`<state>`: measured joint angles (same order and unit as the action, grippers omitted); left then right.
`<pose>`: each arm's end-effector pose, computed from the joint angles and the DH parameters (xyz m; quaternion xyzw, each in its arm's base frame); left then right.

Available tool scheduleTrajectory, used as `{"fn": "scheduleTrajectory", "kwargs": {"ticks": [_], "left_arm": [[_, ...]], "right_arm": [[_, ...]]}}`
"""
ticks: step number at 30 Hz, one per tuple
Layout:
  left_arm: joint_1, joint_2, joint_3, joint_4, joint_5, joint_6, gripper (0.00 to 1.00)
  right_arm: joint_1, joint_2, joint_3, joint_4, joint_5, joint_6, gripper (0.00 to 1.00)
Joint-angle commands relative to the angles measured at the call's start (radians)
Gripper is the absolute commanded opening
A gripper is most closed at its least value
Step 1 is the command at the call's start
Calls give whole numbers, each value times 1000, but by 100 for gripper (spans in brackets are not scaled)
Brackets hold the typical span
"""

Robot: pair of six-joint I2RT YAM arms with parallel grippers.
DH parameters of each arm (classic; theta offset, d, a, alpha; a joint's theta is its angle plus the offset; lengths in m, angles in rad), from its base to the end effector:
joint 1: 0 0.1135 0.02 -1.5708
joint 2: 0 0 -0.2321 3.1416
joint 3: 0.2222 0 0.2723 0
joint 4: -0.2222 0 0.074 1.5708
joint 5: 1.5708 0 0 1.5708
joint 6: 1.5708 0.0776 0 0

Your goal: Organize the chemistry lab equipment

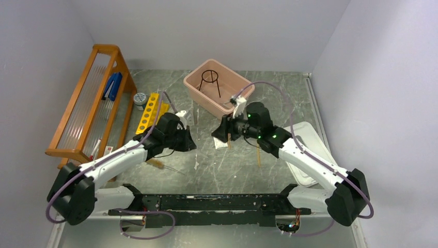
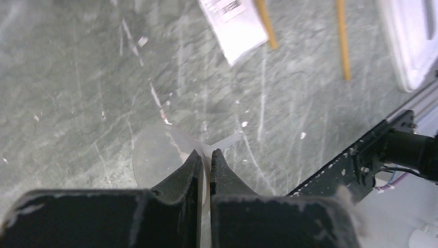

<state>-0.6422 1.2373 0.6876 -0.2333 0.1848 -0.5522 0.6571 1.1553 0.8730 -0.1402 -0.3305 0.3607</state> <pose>0.2384 -0.1961 0.1392 0.0767 0.9170 -0.2854 0.2681 0.2479 0.2231 0.2491 -0.2106 0.8059 0.3816 0.4005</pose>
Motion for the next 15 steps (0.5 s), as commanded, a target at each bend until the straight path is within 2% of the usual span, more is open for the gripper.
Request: {"fn": "scheduleTrajectory", "kwargs": {"ticks": [1,8,15], "left_arm": [[4,-106,75,7,59,95,5],[4,-156,206,-98,119,175,5],[4,-187,228,-143,157,245,5]], "right_arm": [[117,52,-23,66,-17,-131,59],[169,132,-17,132,-6,-190,60],[173,190,-12,129,-106,-249,56]]}}
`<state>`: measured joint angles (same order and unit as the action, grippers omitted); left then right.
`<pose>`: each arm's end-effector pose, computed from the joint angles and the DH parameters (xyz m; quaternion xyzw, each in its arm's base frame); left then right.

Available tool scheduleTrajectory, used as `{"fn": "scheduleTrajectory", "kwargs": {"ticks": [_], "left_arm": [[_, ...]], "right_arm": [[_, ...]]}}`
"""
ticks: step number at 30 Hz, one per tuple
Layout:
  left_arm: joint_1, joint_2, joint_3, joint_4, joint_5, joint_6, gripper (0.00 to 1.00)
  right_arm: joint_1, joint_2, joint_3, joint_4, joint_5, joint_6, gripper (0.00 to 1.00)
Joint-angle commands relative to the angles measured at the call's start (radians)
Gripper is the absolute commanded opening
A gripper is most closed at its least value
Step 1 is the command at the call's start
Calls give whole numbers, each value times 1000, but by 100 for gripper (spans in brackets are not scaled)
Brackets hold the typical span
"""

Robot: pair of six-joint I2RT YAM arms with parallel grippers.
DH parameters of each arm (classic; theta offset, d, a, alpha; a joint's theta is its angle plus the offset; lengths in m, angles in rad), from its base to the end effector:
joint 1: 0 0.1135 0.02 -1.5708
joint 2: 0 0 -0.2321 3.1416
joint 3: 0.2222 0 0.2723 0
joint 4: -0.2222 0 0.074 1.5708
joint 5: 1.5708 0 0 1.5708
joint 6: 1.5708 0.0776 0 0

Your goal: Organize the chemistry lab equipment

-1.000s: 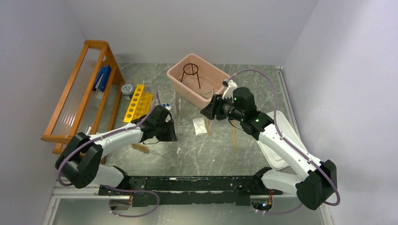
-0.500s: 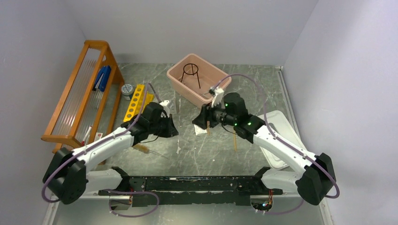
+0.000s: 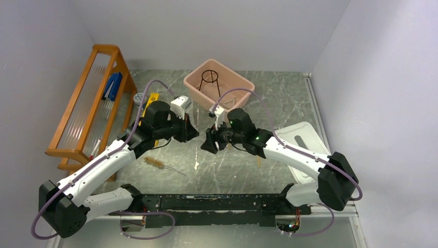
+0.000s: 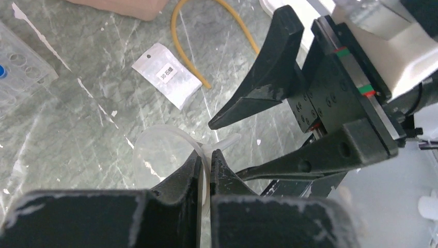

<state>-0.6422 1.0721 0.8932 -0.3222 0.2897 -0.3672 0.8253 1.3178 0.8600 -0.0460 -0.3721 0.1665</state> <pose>0.2359 -0.2041 0.2578 0.1896 0.8332 -0.3526 0.3814 0.2199 0.2798 0.2040 -0.3627 0.7703 0.3779 0.3638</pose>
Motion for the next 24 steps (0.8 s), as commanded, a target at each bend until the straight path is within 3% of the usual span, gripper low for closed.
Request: {"fn": "scheduleTrajectory", "kwargs": {"ticks": [1,9,10,14,16,18,24], "left_arm": [[5,-26,23,-52,59,62,5],[6,-45,20,-46,68,70,5],[6,-48,24,-57,46,66,11],[6,-79,74,-104,-126,29,74],[6,-108,104,-109,-216,13,92],[6,-137,135,-113,-302,2,97],[6,-241,138,-84,-473,-24,96]], "right_arm": [[5,32,1,36,-71,-59,53],[4,25,14,32,-68,-72,4],[5,15,14,34,-56,-72,0],[3,-47,2,63,18,-80,0],[1,-71,2,72,65,-89,0],[-4,-83,15,68,124,-89,0],[-64,-68,116,65,343,8,0]]}}
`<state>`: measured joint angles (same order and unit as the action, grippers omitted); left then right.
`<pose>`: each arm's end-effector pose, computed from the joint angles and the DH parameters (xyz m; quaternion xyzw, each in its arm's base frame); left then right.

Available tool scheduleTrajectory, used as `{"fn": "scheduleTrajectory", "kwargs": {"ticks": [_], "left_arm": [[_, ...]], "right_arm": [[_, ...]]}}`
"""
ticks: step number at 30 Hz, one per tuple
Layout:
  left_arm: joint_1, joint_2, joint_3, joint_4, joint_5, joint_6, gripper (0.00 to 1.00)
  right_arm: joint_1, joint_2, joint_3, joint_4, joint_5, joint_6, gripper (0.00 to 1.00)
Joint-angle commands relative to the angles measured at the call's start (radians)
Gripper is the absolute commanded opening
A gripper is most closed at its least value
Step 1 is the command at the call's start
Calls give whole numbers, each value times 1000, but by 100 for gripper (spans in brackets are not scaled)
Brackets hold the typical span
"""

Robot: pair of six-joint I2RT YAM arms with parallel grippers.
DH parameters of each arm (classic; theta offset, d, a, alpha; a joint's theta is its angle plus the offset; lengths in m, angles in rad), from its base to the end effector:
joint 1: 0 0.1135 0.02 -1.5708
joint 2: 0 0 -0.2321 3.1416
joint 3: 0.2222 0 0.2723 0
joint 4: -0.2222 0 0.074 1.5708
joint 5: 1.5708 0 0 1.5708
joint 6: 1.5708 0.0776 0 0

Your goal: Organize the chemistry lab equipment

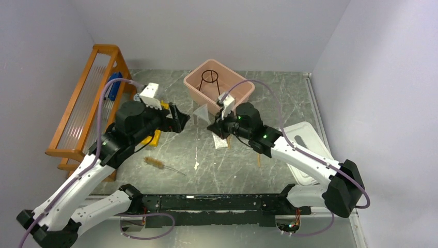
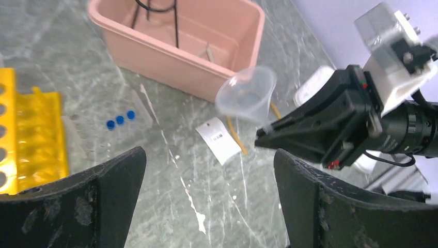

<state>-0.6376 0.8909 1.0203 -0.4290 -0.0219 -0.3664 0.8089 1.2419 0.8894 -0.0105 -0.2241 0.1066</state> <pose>0.2216 -0.1621 0.3430 0.1023 0.7982 -0.2779 0.5246 0.2325 0.2687 0.2446 -0.3410 0.7462 0.3319 0.4655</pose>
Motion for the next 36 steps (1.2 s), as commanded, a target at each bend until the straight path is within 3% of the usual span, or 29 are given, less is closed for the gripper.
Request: {"fn": "scheduleTrajectory", "kwargs": {"ticks": [1,8,14,18,29,36], "left_arm": [[1,-75,1,27,-167,-26,96],[1,-113,-40,-45,-180,-42,94],[1,-144,-100,-61,-150,-74,94],[1,-149,-136,-54,-140,-87,93],[1,-119,-172,-37,-122,-99,93],[1,-94,-172,-5,-125,-120,92]], "right_arm": [[-67,26,115,20,232,90,0],[-250,230,338,-74,321,181,0],[-261,447,512,-145,430,102,0],[-270,569,610,-219,509,135,0],[-295,791,769,-348,494,159,0],[-315,869,840,-377,500,109,8]]}}
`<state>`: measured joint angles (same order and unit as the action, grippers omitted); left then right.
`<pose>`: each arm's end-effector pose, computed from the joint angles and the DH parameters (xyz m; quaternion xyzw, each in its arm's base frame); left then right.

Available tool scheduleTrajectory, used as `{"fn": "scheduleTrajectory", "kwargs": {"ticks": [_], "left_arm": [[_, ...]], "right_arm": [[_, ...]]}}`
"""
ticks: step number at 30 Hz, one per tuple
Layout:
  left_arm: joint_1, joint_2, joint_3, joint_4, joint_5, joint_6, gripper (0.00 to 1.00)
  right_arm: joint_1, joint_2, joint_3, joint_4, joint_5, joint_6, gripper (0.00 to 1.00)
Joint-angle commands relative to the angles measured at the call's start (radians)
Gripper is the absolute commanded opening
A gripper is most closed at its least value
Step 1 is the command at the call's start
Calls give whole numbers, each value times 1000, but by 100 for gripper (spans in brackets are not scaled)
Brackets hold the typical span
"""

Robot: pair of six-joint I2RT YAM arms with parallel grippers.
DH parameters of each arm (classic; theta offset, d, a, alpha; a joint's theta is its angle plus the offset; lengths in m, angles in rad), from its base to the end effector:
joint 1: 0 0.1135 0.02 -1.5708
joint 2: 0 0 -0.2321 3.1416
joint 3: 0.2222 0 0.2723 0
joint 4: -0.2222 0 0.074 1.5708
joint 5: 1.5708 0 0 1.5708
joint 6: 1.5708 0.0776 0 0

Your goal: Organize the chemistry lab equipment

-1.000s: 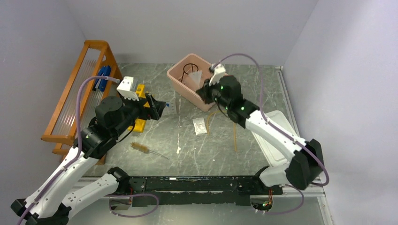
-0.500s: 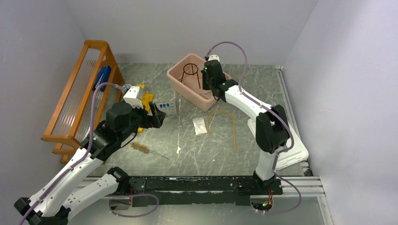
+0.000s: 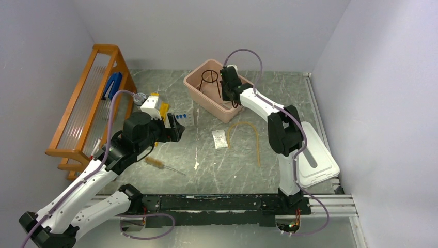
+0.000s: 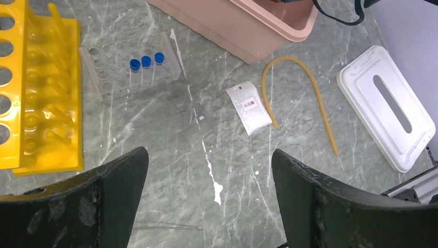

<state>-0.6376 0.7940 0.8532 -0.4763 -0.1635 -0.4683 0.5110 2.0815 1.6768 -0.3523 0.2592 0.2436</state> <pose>0.2137 -0.1426 0.2936 0.0263 0.8362 -0.2272 0.4985 0.4542 0.2318 0.1642 -0.0707 0.9093 0.0342 0.4086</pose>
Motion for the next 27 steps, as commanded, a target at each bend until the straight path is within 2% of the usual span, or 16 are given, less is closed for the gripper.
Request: {"fn": "scheduleTrajectory", "kwargs": {"ticks": [1,11,16,22,27], "left_arm": [[1,6,-5,43,17,-16,92],[1,34,-2,38,28,1,92],[1,50,12,30,29,5,92],[1,50,7,33,57,16,92],[1,38,-14,66,79,23,92]], "right_arm": [[-22,36,60,-46,14,-25,9],[-37,11,94,-91,-2,17,33],[-37,-52,87,-98,-27,33,36],[-37,-208,30,-101,-91,59,40],[-36,-418,-178,-52,-97,119,43]]}}
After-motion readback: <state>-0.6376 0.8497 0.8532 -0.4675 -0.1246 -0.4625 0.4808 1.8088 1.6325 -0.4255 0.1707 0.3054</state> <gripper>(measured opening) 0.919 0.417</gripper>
